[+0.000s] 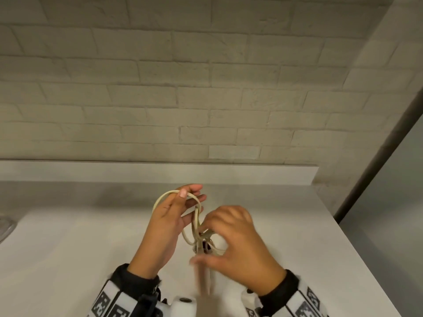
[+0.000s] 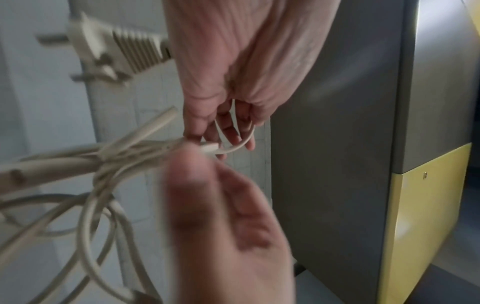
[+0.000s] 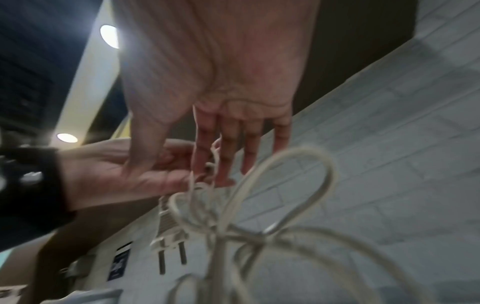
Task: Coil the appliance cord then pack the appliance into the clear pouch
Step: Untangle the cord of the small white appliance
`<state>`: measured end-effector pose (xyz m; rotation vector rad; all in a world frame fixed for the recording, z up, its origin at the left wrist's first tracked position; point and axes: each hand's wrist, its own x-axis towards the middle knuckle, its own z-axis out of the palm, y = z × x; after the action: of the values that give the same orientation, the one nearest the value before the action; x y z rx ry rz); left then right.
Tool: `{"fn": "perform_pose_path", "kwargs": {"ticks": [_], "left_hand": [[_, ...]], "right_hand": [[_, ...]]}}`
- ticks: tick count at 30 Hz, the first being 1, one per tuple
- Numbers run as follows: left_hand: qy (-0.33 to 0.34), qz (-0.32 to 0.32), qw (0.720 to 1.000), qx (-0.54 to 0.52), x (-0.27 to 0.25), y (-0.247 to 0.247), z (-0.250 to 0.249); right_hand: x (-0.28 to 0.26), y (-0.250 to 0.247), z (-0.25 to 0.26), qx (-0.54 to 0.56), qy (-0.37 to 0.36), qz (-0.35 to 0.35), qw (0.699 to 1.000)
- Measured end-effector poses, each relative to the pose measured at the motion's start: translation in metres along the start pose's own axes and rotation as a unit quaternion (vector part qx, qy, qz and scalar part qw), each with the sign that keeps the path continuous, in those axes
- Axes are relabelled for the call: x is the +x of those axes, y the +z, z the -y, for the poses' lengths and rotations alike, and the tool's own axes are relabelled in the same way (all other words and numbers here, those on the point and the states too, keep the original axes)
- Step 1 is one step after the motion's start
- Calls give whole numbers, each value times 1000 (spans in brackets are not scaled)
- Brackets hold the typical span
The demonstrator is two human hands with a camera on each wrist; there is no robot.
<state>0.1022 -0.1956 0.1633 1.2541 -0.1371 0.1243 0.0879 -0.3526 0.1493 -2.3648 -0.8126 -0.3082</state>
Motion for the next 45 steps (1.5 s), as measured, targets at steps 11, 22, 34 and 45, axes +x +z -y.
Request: {"fn": "perform_pose_path", "kwargs": {"ticks": [11, 22, 34, 45], "left_hand": [[15, 10, 1000, -1, 2, 9, -9], [-15, -13, 997, -68, 1, 22, -11], [36, -38, 972, 231, 29, -30, 3], [-164, 99, 975, 114, -3, 3, 35]], "right_hand": [[7, 48, -8, -34, 56, -104, 992], [15, 55, -19, -140, 60, -78, 985], [-4, 23, -24, 204, 82, 4, 976], [17, 20, -33, 162, 180, -106, 964]]}}
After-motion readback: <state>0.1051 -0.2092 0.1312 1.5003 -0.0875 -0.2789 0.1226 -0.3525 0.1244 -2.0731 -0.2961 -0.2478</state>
